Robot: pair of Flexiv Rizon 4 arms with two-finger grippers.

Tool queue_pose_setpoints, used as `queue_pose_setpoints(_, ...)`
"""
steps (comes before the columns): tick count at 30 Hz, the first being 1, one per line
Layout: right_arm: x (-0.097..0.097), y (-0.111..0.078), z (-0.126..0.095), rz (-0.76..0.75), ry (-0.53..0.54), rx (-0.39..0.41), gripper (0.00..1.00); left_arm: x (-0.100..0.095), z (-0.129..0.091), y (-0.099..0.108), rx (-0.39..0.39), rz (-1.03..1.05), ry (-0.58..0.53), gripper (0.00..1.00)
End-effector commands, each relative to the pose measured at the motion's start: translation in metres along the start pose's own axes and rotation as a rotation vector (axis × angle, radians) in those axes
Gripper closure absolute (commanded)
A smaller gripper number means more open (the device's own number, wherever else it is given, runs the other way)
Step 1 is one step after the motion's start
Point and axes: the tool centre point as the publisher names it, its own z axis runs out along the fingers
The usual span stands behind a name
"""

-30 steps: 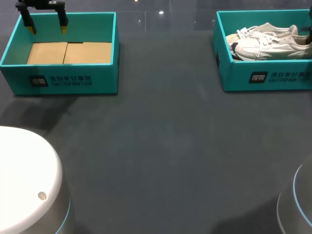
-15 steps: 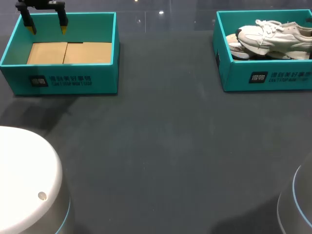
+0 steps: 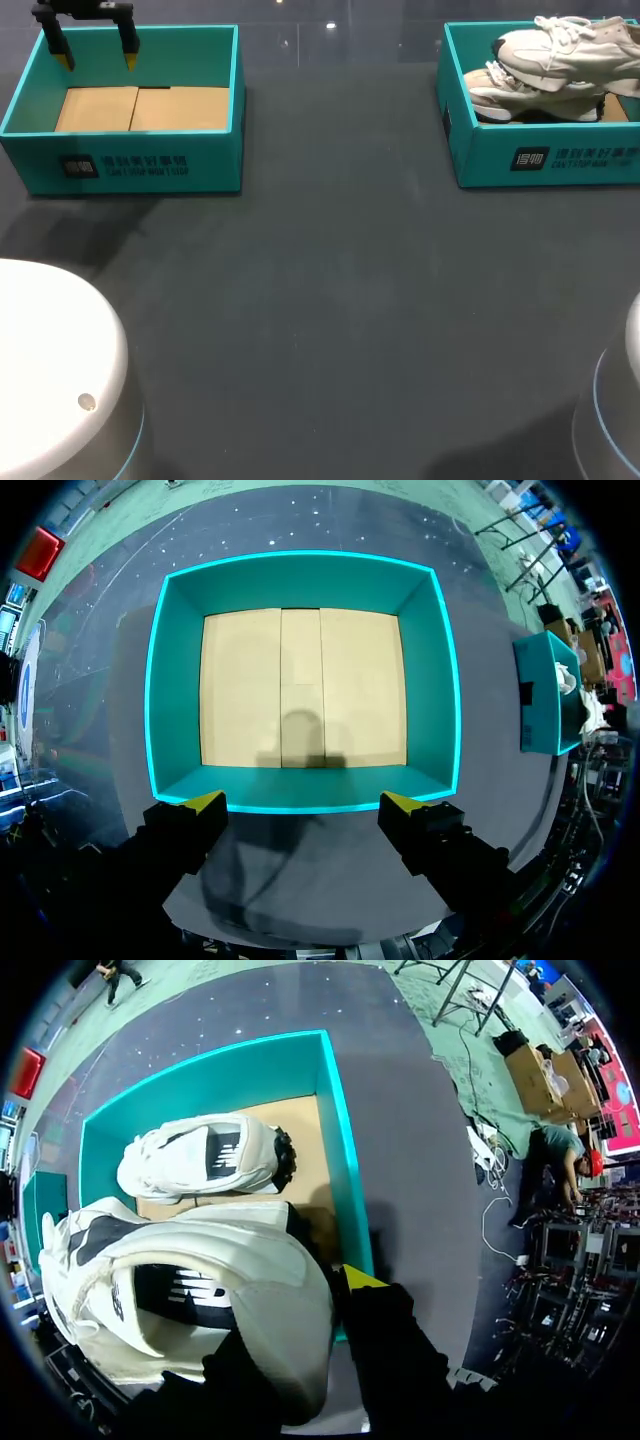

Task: Take the shoe out of the shoebox, open the shoe tongue, remove and reinsert the insole, then place the shoe into the shoebox

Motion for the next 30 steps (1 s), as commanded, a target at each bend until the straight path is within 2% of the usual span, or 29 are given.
queue_pose_setpoints(1,-0.003,-0.016,-0.029,0.013,-0.026,-0.011,1.0,0.0,0.0,0.0,0.0,0.0,0.0,0.0)
queue_pose_setpoints(8,-0.003,-0.03,-0.055,0.031,-0.019,-0.002,1.0,0.0,0.0,0.0,0.0,0.0,0.0,0.0)
queue_pose_setpoints(17,0.013,-0.051,-0.086,0.034,-0.041,-0.009,1.0,0.0,0.0,0.0,0.0,0.0,0.0,0.0)
queue_pose_setpoints(23,0.033,-0.072,-0.094,0.026,-0.063,-0.017,1.0,0.0,0.0,0.0,0.0,0.0,0.0,0.0)
queue_pose_setpoints(30,0.068,-0.11,-0.105,0.024,-0.076,-0.05,1.0,0.0,0.0,0.0,0.0,0.0,0.0,0.0)
